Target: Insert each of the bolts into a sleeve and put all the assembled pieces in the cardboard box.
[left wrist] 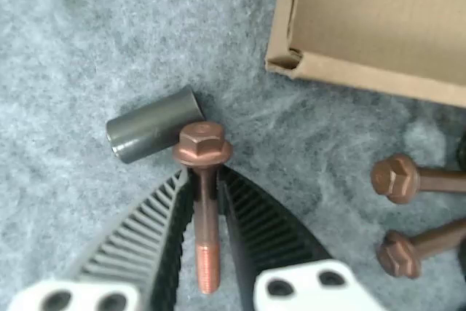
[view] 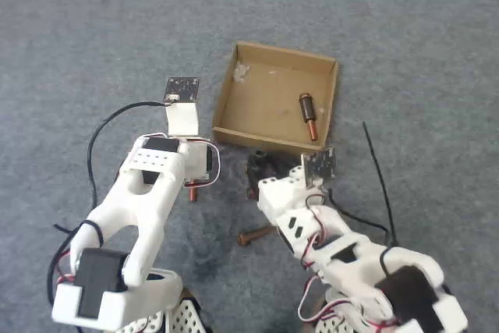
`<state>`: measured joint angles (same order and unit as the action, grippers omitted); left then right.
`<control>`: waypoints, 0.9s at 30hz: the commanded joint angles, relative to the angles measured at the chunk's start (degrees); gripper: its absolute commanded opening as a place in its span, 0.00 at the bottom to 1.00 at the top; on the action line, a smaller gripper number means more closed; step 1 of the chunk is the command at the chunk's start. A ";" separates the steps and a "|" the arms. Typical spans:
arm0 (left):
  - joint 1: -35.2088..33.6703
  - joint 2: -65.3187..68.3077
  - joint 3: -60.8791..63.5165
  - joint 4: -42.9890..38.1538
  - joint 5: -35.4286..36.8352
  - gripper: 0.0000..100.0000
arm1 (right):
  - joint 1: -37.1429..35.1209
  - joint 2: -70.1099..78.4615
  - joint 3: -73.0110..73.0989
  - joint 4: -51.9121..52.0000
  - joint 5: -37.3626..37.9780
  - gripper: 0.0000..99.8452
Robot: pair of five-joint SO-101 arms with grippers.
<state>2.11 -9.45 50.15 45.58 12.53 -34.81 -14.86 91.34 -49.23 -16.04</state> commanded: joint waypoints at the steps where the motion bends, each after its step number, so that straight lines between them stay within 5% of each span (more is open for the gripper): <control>1: -0.26 -2.64 -0.57 -1.23 -0.53 0.01 | -2.07 1.71 0.97 -6.90 2.73 0.01; 13: 0.18 -2.73 -0.57 -3.25 -0.62 0.01 | -4.18 14.55 1.93 -20.70 10.64 0.01; 27: 0.26 -2.73 -0.75 -3.25 -0.62 0.01 | -3.30 22.73 0.70 -40.92 10.90 0.01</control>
<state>2.11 -9.45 50.15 43.74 12.53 -38.68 6.77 93.36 -85.01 -6.11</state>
